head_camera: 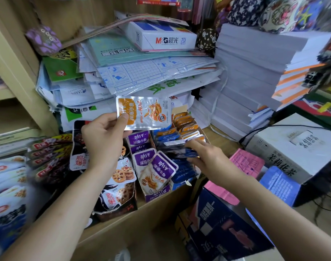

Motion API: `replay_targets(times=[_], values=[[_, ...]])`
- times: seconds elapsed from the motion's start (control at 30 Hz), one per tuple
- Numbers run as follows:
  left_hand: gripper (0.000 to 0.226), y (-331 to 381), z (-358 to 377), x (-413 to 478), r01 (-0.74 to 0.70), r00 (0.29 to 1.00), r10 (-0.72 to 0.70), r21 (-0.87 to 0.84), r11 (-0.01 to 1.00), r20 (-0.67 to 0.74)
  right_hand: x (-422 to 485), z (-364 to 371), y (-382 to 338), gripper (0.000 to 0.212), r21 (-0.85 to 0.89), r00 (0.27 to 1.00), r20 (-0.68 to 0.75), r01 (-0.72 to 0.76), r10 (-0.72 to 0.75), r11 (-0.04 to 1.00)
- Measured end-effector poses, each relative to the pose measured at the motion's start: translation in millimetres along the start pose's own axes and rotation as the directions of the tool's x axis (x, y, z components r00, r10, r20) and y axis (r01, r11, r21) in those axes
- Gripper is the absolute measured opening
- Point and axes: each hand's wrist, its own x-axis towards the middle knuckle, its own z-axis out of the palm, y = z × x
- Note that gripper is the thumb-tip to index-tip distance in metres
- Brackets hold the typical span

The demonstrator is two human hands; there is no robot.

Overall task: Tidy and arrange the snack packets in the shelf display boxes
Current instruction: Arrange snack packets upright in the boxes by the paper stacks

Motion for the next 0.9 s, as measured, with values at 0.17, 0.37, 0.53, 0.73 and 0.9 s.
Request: replay_targets(times=[0.17, 0.37, 0.53, 0.73, 0.9], values=[[0.014, 1.7, 0.6, -3.2, 0.009, 0.999, -0.009, 0.003, 1.000, 0.048, 4.0, 5.2, -6.1, 0.033, -0.042, 0.994, 0.095, -0.043, 0.046, 0.998], [0.009, 3.6, 4.2, -8.2, -0.005, 0.997, 0.000, 0.061, 0.998, 0.077, -1.1, 20.9, -7.4, 0.066, -0.044, 0.963, 0.228, -0.138, 0.144, 0.989], [0.017, 5.3, 2.7, -9.4, -0.135, 0.988, 0.123, 0.128, 0.983, 0.098, -10.7, -4.7, 7.3, 0.069, 0.206, 0.984, 0.075, -0.173, 0.161, 0.963], [0.020, 5.4, 12.4, -14.3, -0.172, 0.983, 0.162, 0.128, 0.977, 0.087, 2.5, -24.4, 57.3, 0.043, 0.111, 0.924, -0.185, -0.318, 0.334, 0.942], [0.019, 4.2, 21.3, -20.1, -0.178, 0.980, 0.165, 0.124, 0.976, 0.109, 9.5, -11.7, 50.7, 0.060, -0.108, 0.967, 0.050, -0.244, 0.250, 0.964]])
